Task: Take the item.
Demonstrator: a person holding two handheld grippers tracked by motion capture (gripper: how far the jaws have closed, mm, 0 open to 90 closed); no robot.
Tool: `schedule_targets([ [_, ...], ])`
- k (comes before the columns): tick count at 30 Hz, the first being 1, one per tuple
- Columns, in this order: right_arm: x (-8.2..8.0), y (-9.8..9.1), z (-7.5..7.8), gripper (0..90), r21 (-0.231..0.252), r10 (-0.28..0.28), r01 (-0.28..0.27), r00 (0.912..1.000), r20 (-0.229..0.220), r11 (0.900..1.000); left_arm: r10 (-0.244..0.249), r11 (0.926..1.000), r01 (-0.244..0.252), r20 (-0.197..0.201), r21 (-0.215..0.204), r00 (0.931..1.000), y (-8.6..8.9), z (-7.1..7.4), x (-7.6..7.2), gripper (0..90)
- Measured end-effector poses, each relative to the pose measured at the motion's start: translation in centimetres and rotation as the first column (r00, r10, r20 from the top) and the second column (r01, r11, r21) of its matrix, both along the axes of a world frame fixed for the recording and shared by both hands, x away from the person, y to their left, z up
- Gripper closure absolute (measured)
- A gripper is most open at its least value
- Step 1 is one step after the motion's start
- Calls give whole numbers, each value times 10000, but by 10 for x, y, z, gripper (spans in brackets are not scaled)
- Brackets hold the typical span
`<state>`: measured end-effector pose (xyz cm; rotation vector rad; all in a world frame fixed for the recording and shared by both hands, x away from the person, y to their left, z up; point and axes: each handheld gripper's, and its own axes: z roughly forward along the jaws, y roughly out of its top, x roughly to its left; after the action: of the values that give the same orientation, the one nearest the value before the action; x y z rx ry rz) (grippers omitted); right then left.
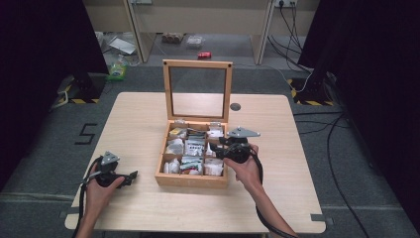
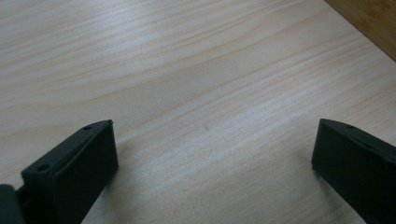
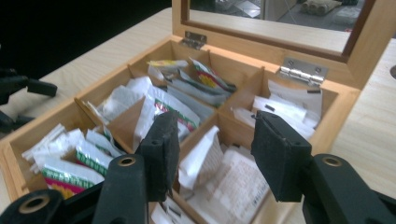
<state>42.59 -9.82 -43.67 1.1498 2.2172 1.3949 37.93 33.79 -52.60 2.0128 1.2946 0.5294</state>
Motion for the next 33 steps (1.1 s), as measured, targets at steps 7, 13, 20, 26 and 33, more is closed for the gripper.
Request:
schedule_targets([
  [7,6,19,-4,550,-169,138,-141,9998,-168,9998,-1,10000,1,-5,-1,10000,0,0,0,0],
  [13,9,19,-15,574,-440,-8,-17,9984,-572,9990,-1,10000,1,-5,1,10000,0,0,0,0],
  [20,11,22,-18,626,-552,47,-88,9973,-734,9984,0,10000,0,0,-1,10000,0,0,0,0],
  [26,13,24,-24,689,-955,233,-314,9961,-846,9949,1,10000,-1,-4,1,10000,0,0,0,0],
  [33,12,22,-27,768,-1050,299,-373,9970,-709,9938,-1,10000,1,-7,0,10000,0,0,0,0],
])
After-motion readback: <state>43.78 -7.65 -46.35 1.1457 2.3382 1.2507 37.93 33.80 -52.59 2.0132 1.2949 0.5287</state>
